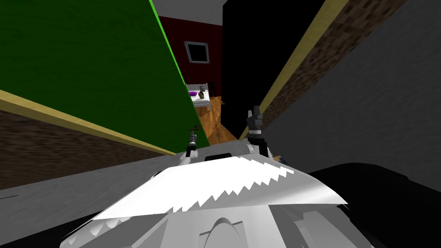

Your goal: Push the door open

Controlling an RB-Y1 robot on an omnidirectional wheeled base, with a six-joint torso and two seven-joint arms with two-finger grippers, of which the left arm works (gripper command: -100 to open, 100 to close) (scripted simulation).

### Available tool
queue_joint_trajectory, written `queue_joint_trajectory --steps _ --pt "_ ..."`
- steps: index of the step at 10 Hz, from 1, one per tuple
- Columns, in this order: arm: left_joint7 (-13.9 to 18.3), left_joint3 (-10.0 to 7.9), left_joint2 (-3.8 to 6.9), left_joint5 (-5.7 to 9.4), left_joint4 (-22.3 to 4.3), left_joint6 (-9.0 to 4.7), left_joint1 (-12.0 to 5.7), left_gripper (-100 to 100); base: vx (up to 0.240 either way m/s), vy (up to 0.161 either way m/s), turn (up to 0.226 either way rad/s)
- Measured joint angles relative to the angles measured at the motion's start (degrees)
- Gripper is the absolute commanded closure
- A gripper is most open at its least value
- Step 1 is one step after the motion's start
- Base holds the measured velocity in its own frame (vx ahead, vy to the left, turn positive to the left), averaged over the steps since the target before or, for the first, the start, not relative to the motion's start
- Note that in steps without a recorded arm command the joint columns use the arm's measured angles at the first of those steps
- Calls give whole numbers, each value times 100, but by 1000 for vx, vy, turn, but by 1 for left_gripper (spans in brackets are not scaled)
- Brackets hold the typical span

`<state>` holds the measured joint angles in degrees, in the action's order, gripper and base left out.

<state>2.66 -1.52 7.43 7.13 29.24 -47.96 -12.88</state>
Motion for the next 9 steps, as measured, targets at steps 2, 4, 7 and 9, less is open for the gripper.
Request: queue_joint_trajectory --steps 2,4,7,9 --pt "-11 -24 -2 12 -42 -8 -24 -100 186 40 -27" --pt "-17 -38 -2 19 -59 -8 -36 100 39 7 0" --pt "-10 -46 15 23 -41 -3 -65 100 -14 0 -8" --pt "-10 -43 13 21 -41 -1 -67 100 0 0 0"
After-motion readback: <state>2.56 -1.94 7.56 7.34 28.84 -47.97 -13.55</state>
